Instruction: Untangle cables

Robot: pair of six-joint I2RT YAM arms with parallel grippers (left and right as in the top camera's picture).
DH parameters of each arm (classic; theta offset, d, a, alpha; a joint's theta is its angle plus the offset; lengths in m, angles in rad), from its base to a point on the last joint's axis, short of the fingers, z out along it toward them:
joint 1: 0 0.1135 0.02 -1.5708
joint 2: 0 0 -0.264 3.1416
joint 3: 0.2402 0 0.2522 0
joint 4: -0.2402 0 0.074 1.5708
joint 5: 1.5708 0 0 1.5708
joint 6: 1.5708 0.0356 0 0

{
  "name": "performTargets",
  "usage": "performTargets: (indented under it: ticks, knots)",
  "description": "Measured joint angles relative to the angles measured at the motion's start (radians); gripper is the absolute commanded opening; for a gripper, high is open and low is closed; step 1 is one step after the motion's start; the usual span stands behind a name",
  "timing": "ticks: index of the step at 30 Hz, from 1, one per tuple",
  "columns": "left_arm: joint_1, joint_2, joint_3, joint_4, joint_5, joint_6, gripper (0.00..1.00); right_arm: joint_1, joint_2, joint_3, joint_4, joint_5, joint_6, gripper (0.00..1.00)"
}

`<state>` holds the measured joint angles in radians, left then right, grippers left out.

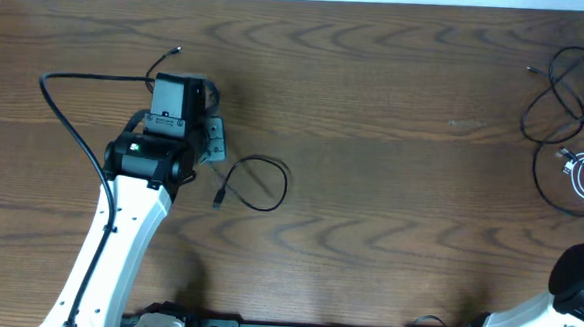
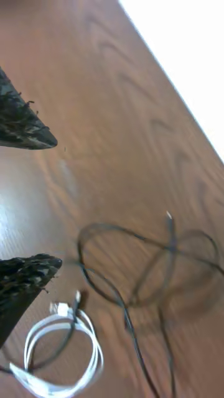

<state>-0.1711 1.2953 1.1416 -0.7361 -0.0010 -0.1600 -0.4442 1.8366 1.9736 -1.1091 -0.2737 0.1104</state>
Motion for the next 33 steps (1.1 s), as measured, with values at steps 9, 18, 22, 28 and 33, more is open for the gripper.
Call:
performTargets:
  ticks: [9, 18, 22, 28, 33]
  knots:
    - [-0.316, 0.005, -0.003, 0.502, 0.465, -0.103, 0.6, 0.174, 0.001, 0.0, -0.034, -0.026, -0.032, 0.54]
    - [-0.369, 0.007, 0.0, -0.005, -0.015, -0.022, 0.68, 0.355, 0.001, -0.018, -0.186, -0.089, -0.194, 0.71]
    - [-0.365, 0.006, 0.0, -0.133, -0.16, -0.023, 0.68, 0.493, 0.003, -0.161, -0.174, -0.098, -0.23, 0.7]
    - [-0.286, 0.006, 0.0, -0.15, -0.214, -0.024, 0.69, 0.654, 0.01, -0.464, 0.042, -0.091, -0.109, 0.7]
    - [-0.283, 0.006, 0.0, -0.151, -0.215, -0.024, 0.69, 0.753, 0.008, -0.699, 0.306, 0.056, 0.217, 0.52]
